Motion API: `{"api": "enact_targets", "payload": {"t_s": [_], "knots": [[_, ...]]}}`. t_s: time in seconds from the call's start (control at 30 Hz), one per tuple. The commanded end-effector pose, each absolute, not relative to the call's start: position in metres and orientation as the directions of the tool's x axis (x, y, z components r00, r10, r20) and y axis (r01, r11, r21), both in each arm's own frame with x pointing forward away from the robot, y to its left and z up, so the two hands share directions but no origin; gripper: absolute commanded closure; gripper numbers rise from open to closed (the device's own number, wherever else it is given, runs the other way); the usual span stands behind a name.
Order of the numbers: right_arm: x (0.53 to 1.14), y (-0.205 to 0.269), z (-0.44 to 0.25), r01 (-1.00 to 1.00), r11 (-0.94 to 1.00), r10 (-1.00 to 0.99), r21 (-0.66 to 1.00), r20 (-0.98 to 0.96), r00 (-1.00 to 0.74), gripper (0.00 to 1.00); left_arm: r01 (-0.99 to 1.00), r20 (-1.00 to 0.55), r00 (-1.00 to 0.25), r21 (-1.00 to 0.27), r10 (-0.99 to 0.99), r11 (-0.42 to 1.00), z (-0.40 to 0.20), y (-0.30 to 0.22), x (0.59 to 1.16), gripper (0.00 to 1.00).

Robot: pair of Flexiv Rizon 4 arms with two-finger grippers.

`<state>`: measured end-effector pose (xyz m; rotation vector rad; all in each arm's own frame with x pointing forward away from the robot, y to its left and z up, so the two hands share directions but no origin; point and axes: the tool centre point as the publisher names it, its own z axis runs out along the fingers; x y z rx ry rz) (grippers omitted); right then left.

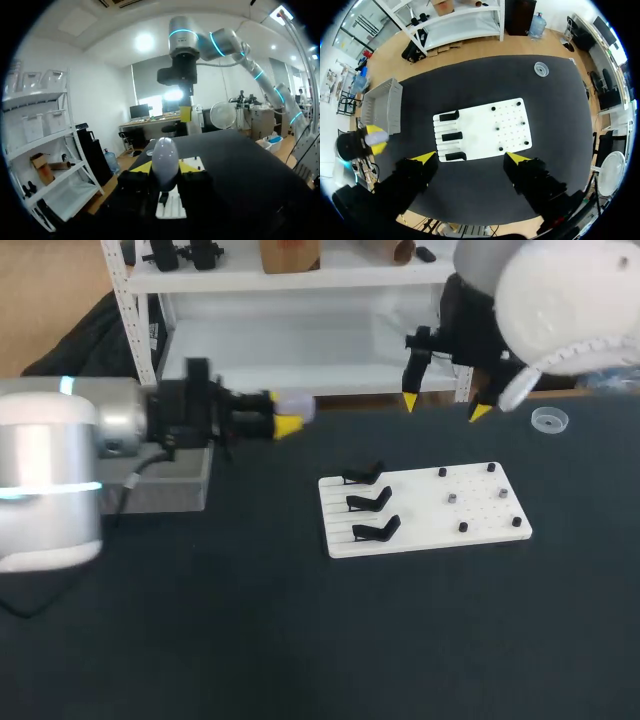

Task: Pick up each earbud case from the left stands, insert the matching earbuds, close the lid, and place the case in the box.

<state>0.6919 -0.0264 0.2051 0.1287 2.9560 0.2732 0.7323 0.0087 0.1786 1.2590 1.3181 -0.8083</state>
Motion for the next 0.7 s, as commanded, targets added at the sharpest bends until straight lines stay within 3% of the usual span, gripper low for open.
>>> {"api": "enact_targets", "payload": {"t_s": [0.03,0.43,0.7], "knots": [[0.682,-0.024,0.199,0.073,0.978,0.117,0.194,-0.223,-0.968,0.12,0.945,-0.948,0.150,0.220,0.280,0.241,0.201,0.077,0.731,1.00],[0.670,-0.013,0.193,0.092,0.978,0.129,0.187,-0.199,-0.971,0.00,0.940,-0.922,0.152,0.246,0.355,0.237,0.179,0.178,0.792,1.00],[0.660,-0.009,0.188,0.133,0.977,0.162,0.168,-0.172,-0.972,0.00,0.937,-0.898,0.043,0.189,0.439,0.295,0.131,0.224,0.831,1.00]]}}
